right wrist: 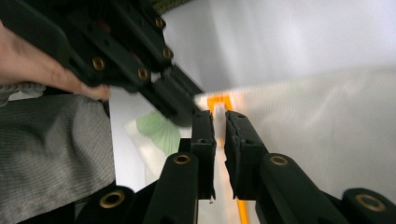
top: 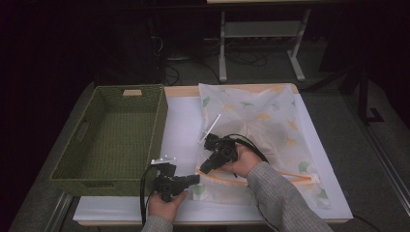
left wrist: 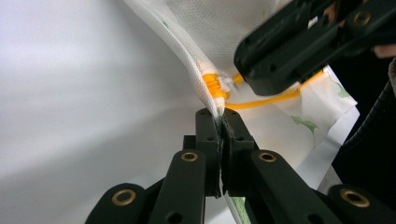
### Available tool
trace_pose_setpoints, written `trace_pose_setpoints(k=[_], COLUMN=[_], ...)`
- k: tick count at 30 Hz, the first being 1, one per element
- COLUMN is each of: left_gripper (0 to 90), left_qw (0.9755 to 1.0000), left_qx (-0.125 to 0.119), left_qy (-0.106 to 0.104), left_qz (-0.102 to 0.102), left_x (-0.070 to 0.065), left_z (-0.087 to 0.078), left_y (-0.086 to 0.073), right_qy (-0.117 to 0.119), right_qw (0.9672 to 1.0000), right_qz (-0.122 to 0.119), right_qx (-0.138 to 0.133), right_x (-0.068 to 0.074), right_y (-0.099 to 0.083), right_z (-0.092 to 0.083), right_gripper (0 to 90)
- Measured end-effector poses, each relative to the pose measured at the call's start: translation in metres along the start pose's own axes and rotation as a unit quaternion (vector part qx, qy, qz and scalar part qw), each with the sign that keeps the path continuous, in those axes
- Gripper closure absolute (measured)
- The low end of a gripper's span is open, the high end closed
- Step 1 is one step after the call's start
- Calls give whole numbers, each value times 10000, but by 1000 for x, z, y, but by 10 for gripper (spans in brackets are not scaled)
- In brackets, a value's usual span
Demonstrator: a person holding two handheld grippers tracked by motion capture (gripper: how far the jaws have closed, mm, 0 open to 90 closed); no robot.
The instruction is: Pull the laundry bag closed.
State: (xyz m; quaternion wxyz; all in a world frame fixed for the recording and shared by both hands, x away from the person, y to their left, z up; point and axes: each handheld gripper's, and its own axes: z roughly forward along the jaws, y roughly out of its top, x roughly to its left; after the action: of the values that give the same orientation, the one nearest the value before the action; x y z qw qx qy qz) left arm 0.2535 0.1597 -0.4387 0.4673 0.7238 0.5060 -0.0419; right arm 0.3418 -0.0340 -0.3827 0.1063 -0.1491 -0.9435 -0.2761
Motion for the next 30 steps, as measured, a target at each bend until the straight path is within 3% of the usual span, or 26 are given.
trace_pose_setpoints(k=[6,10,16,30], left_gripper=[874,878,878,878], left_qw=[9999,9998,9998,9999], left_qx=[-139,-176,-152,-80], left_qy=[-46,-124,-153,-110], left_qz=[-37,-39,-58,-38], left_x=[1,1,2,2], left_z=[-3,-3,-2,2], left_y=[2,2,0,-4], right_qy=[134,77,102,226], right_qw=[9997,9997,9995,9988], right_qz=[201,210,243,301], right_qx=[-56,-80,-157,-297], right_x=[-6,-8,-8,-8], right_y=[-13,-15,-16,-16], right_z=[2,4,4,5], right_gripper=[743,735,820,810])
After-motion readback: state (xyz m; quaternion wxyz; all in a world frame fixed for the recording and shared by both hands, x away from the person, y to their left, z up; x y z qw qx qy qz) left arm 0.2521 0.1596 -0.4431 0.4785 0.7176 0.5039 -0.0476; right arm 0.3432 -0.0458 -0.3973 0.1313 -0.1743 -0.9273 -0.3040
